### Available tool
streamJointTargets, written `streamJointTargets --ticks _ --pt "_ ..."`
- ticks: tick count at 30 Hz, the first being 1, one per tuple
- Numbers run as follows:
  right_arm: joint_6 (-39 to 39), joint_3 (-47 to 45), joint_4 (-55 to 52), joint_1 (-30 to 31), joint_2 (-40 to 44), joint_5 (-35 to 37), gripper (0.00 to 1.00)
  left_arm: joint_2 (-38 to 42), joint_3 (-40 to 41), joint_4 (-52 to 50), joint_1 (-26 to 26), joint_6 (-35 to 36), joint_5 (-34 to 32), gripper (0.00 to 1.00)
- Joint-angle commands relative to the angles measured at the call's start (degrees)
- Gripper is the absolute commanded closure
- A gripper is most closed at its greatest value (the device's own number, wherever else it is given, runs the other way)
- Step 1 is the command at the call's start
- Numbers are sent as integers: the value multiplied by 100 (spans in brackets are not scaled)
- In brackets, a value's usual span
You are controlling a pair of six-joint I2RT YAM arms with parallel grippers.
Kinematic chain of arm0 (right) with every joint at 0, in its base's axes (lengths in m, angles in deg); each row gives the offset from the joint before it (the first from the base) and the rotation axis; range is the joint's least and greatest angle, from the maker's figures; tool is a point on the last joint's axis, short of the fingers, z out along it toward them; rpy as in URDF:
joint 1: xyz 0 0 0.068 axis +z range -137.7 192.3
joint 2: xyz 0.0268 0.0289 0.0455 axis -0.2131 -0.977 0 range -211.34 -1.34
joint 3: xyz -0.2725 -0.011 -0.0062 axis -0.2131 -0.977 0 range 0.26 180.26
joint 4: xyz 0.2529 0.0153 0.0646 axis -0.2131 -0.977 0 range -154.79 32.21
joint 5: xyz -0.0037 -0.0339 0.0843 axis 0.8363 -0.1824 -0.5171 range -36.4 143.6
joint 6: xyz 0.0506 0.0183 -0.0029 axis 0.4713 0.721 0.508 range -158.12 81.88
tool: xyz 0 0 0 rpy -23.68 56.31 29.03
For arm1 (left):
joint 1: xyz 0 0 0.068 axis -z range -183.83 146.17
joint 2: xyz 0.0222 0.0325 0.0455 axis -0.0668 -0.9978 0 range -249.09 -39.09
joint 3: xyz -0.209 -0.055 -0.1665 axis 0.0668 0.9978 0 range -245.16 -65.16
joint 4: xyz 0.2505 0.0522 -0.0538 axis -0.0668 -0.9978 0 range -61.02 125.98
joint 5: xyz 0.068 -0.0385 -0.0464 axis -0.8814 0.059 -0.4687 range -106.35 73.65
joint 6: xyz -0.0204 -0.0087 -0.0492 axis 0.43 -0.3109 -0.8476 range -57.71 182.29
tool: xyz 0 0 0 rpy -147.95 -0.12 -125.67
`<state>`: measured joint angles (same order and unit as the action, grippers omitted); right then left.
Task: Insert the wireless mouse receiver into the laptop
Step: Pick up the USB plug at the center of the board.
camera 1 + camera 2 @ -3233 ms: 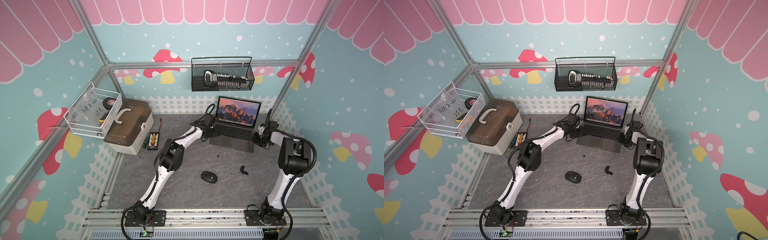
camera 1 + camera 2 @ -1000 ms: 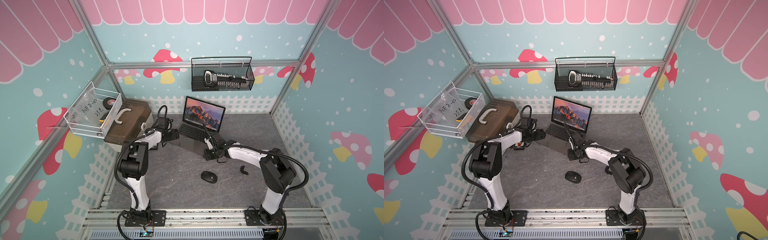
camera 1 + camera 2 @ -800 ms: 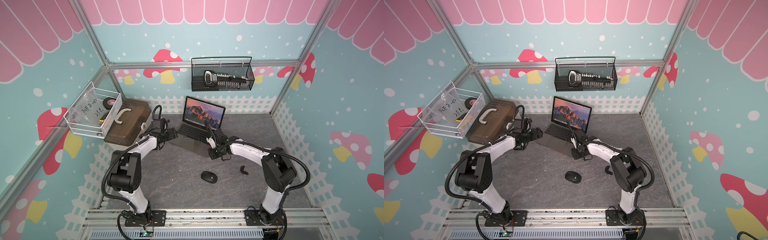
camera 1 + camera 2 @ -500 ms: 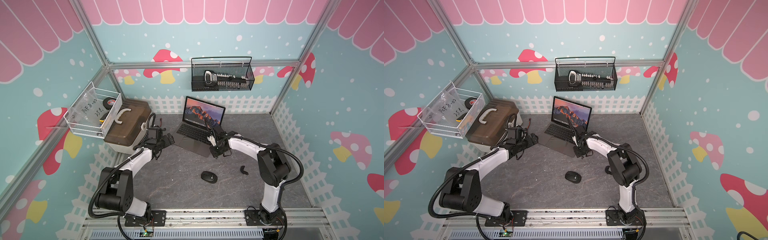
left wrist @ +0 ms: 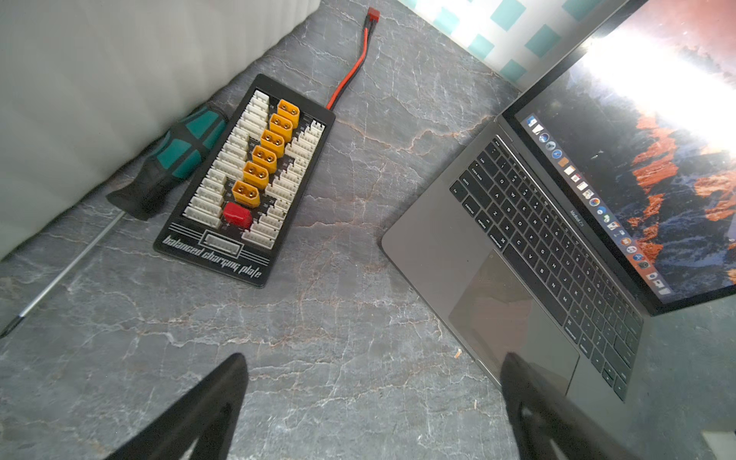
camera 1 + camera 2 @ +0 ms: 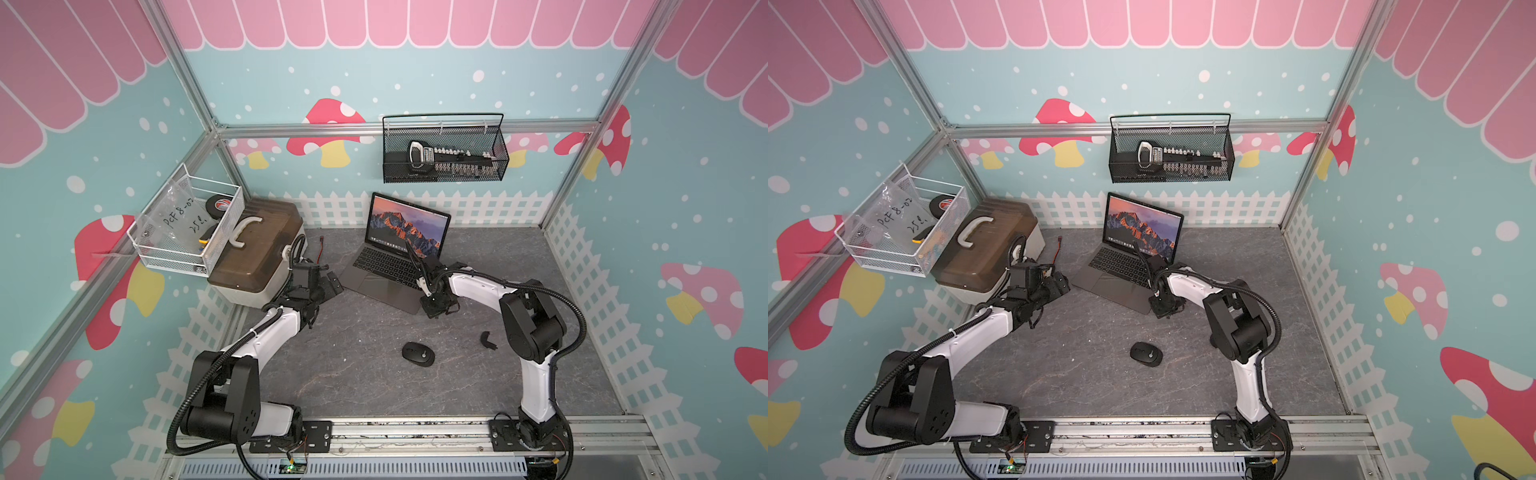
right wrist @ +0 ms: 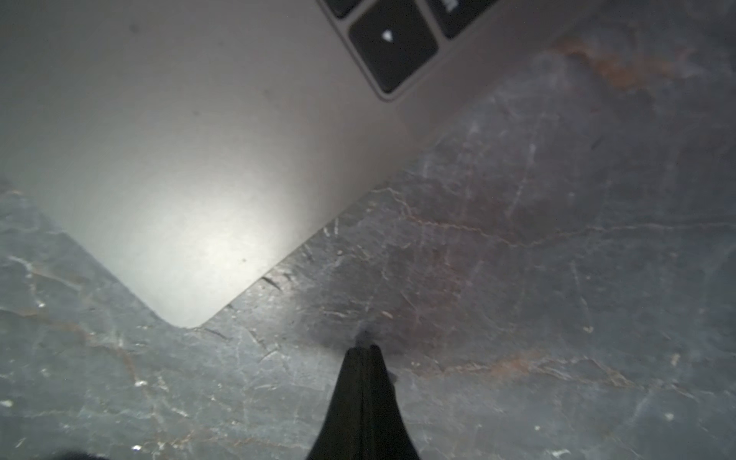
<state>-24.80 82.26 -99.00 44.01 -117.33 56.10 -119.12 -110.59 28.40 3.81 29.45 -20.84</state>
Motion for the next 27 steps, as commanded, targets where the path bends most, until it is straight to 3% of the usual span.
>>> streamJointTargets --ticks 1,11,14,17,22,27 --pt "196 -233 -215 -142 140 199 100 -147 -44 176 -8 -142 53 1" --pt "227 -819 -88 -234 658 -82 100 -412 -150 195 -13 -368 207 1" --pt "127 -913 49 -299 1017 -117 92 -393 -149 195 -12 -390 201 1" --pt "-611 -932 37 -315 1240 -188 77 -313 -134 195 -13 -340 162 1" --pt "-2728 -715 -587 -321 1245 -808 54 -48 58 386 -19 -154 65 1" --pt "-4154 -93 -1390 -340 864 -1006 48 97 210 536 -52 -157 136 1"
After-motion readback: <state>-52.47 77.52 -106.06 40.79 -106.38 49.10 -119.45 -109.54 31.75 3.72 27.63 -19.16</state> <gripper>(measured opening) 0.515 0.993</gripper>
